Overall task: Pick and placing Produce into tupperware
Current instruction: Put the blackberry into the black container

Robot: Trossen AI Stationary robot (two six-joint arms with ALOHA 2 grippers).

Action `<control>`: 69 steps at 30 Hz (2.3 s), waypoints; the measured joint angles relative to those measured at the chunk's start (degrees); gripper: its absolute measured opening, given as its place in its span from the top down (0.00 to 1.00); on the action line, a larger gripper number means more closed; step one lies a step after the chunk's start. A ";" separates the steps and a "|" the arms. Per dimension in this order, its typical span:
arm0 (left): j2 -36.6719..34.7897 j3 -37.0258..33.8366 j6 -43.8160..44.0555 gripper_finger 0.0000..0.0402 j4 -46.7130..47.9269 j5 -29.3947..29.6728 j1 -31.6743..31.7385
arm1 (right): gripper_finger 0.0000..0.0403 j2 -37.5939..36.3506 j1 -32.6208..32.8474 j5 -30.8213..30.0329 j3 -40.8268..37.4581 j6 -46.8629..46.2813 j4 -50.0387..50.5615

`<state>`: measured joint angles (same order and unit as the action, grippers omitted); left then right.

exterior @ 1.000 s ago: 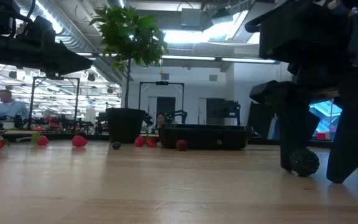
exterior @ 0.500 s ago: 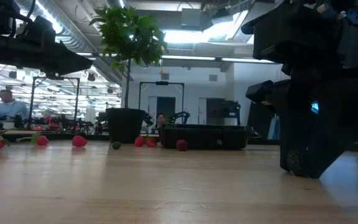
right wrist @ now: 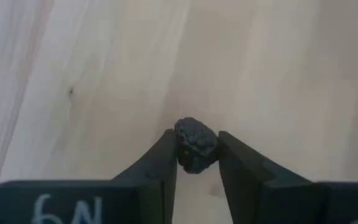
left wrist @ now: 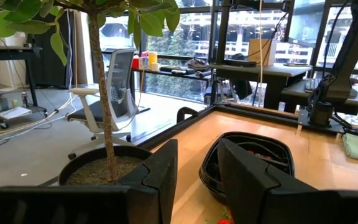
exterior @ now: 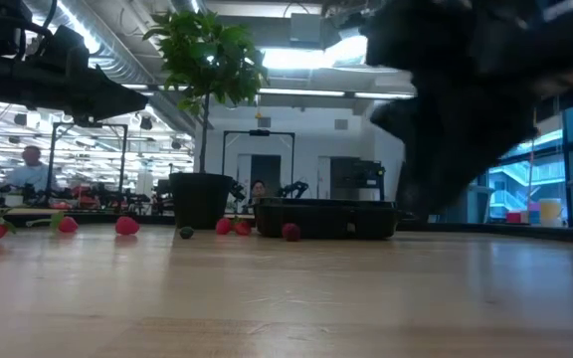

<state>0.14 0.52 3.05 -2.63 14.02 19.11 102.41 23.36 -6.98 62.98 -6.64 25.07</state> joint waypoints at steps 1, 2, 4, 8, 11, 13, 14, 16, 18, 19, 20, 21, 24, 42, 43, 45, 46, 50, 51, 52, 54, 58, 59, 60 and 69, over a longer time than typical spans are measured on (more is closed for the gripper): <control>0.00 0.01 0.00 0.73 0.00 0.00 -0.01 | 0.75 -0.61 -1.00 0.27 0.66 1.40 0.94; 0.00 0.01 0.00 0.73 0.00 0.00 -0.02 | 0.74 -1.27 -2.14 0.41 1.42 2.81 1.96; 0.00 0.02 0.00 0.73 0.00 0.00 0.00 | 0.74 -2.48 -4.86 0.32 3.31 5.92 3.85; 0.00 -0.01 0.00 0.73 0.00 0.00 0.00 | 0.74 -3.16 -10.36 0.26 7.27 13.23 6.73; 0.00 0.00 0.00 0.73 0.00 0.00 -0.01 | 0.74 -3.15 -14.86 0.54 9.70 19.10 6.61; 0.00 0.00 0.00 0.73 0.00 0.00 -0.02 | 0.74 -3.15 -18.07 0.58 10.87 22.13 6.57; 0.00 0.00 0.00 0.73 0.00 0.00 -0.02 | 0.73 -3.15 -19.75 0.54 11.38 23.34 6.59; 0.00 0.00 0.00 0.73 0.00 0.00 -0.02 | 0.73 -3.15 -22.98 0.52 12.03 25.17 6.52; 0.00 -0.01 0.00 0.73 0.00 0.00 -0.02 | 0.73 -3.15 -26.22 1.17 12.24 26.38 6.38; 0.00 0.00 -0.02 0.73 0.00 0.00 0.00 | 0.73 -3.15 -27.89 2.29 12.20 26.49 6.00; 0.00 0.00 -0.12 0.73 0.00 0.00 0.00 | 0.73 -3.15 -29.44 3.66 11.93 26.47 4.92; 0.00 0.00 -0.15 0.73 0.00 0.00 0.00 | 0.73 -3.15 -30.94 5.16 11.65 26.42 3.99; 0.00 0.02 -0.27 0.73 0.00 0.00 -0.02 | 0.73 -2.92 -34.56 8.07 10.95 26.38 2.12; 0.00 -0.01 -0.59 0.73 0.00 0.02 0.00 | 0.73 6.39 -38.56 11.60 10.84 26.46 -1.38; 0.00 0.00 -0.59 0.73 0.00 0.02 0.00 | 0.73 6.75 -38.54 11.60 10.84 26.46 -1.28; 0.00 0.01 -0.58 0.73 0.00 0.02 -0.02 | 0.73 7.19 -38.54 11.60 10.84 26.49 -1.46; 0.00 0.00 -0.57 0.73 0.00 0.02 -0.01 | 0.73 7.47 -38.54 11.60 10.84 26.50 -1.41; 0.00 0.00 -0.55 0.73 0.00 0.02 -0.02 | 0.73 8.80 -38.59 11.60 10.84 26.54 -1.26; 0.00 0.02 -0.55 0.73 0.00 0.00 0.00 | 0.73 9.00 -38.59 11.60 10.84 26.55 -0.97; 0.00 0.00 -0.55 0.73 0.00 0.02 0.00 | 0.73 9.22 -38.59 11.60 10.84 26.58 -0.97; 0.00 -0.01 -0.53 0.73 0.00 0.02 -0.02 | 0.73 9.56 -38.59 11.59 10.84 26.59 -0.85; 0.00 0.00 -0.52 0.73 0.00 0.02 -0.02 | 0.73 9.57 -38.59 11.58 10.84 26.49 -1.43; 0.00 0.01 -0.52 0.73 0.00 0.01 -0.01 | 0.73 9.57 -38.59 11.58 10.84 26.41 -1.37; 0.00 0.02 -0.52 0.73 0.00 0.01 0.00 | 0.73 9.57 -38.59 11.58 10.84 26.41 -1.41; 0.00 0.01 -0.48 0.73 0.00 0.02 0.00 | 0.69 9.57 -38.63 11.57 10.84 26.26 -1.39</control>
<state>0.14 0.53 2.57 -2.63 14.04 19.11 111.98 -15.27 4.59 73.82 19.62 23.68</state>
